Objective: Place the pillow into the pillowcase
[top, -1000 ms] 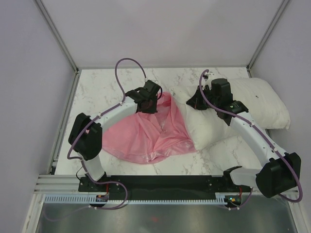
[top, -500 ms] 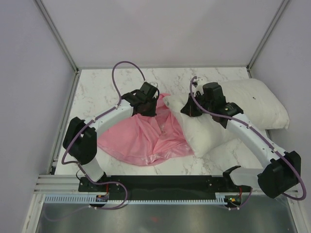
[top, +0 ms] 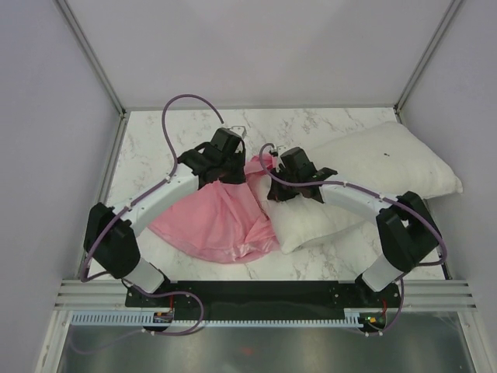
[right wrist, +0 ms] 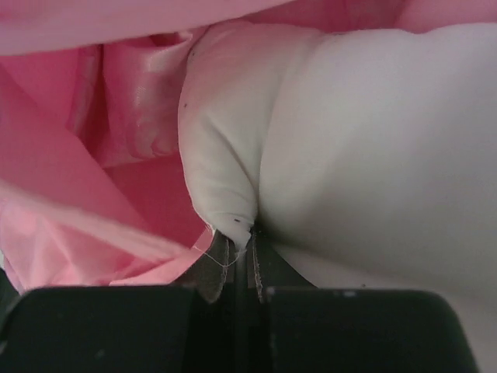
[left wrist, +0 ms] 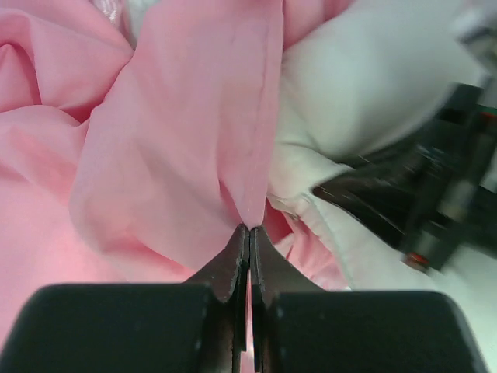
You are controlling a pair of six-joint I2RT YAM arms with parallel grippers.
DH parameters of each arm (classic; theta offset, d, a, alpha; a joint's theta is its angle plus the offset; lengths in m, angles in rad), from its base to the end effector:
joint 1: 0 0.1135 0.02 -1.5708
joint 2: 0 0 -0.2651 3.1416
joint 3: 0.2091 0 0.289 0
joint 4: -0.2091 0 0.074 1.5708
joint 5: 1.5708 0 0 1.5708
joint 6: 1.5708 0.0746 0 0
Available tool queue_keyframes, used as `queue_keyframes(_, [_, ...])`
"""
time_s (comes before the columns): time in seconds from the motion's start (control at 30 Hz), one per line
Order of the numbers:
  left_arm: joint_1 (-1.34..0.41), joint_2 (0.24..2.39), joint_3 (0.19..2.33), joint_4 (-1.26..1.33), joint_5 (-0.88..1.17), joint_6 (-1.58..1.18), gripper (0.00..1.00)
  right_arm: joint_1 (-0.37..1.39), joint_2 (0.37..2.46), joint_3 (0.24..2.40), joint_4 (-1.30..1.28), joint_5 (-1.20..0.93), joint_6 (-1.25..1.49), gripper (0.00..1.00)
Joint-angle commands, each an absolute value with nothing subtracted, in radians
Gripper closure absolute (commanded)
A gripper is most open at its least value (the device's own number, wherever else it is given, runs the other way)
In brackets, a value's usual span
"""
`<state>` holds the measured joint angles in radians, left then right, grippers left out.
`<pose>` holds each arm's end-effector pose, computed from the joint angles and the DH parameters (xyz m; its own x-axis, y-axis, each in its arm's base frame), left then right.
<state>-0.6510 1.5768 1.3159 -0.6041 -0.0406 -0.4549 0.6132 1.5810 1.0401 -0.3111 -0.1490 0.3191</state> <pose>0.3252 -0.2440 0.2506 -0.8007 0.0581 -0.5963 0.2591 0.9310 -0.2572 0.3152 0.2354 0.1732 -0.7880 -0.1752 -0.5902 -0.4232 0.8504 0.3127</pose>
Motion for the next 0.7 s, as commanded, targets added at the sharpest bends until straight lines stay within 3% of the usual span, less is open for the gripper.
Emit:
queue_keyframes(0.0, [-0.647, 1.476, 1.298, -0.617, 0.040, -0.443, 0.98, 0.603, 1.681, 0.970, -0.232, -0.083, 0.356, 1.00])
queue_keyframes(0.3, [-0.647, 1.448, 1.292, -0.612, 0.211, -0.430, 0.98, 0.601, 1.580, 0.939, -0.098, -0.193, 0.364, 1.00])
queue_keyframes(0.67, [-0.666, 1.404, 1.267, -0.592, 0.322, -0.454, 0.98, 0.572, 1.618, 1.259, -0.189, -0.094, 0.400, 1.00])
